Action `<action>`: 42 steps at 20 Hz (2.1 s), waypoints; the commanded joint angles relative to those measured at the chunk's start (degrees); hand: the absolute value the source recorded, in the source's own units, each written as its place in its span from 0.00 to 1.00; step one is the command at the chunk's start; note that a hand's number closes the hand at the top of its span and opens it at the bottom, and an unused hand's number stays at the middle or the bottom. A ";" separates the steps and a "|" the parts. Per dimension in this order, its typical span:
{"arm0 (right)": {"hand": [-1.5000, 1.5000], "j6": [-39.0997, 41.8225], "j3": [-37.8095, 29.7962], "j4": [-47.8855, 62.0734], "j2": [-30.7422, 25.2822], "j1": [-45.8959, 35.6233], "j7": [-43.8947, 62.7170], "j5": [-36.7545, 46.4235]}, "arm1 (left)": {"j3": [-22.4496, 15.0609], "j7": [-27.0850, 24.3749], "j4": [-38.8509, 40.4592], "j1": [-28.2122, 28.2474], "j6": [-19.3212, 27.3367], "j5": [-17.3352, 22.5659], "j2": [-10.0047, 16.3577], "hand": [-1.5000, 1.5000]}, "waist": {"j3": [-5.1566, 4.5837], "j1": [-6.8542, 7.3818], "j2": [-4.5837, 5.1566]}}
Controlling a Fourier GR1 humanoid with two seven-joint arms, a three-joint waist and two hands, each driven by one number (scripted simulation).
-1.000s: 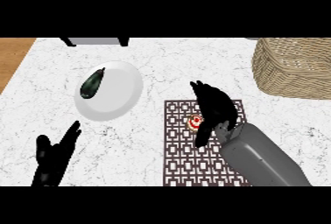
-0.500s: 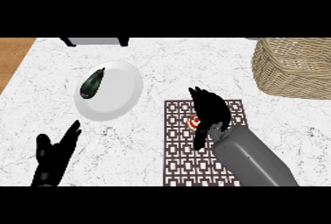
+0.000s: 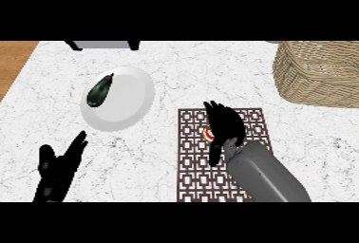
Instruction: Pick the cupcake from the placemat and place it in the basket
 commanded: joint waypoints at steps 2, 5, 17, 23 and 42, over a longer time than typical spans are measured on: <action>0.00 -2.67 -1.04 4.77 4.11 -1.25 -0.50 3.97 | -1.06 0.29 2.84 1.29 0.96 -1.60 -2.55 0.50 | -0.52 0.17 0.38; 0.00 -1.53 -3.83 6.61 3.98 -2.80 -3.10 4.38 | 0.48 -0.58 4.71 0.06 -0.85 -1.14 -1.54 0.50 | -0.53 0.11 0.37; 1.00 -2.83 -0.46 10.38 3.25 -2.61 -10.58 13.16 | -0.13 -0.90 2.97 2.39 -1.43 -2.93 -2.42 0.50 | -0.52 0.16 0.33; 1.00 -3.29 -3.19 6.92 -1.13 -0.31 -14.78 14.27 | 1.94 -2.47 6.61 0.97 -4.09 -1.51 -1.57 0.50 | -0.54 -0.32 0.28; 1.00 -19.20 -26.17 -31.40 1.56 2.51 -10.52 -0.30 | 2.81 1.14 0.60 2.75 -3.33 -1.43 -1.72 0.50 | -0.54 -1.21 -0.10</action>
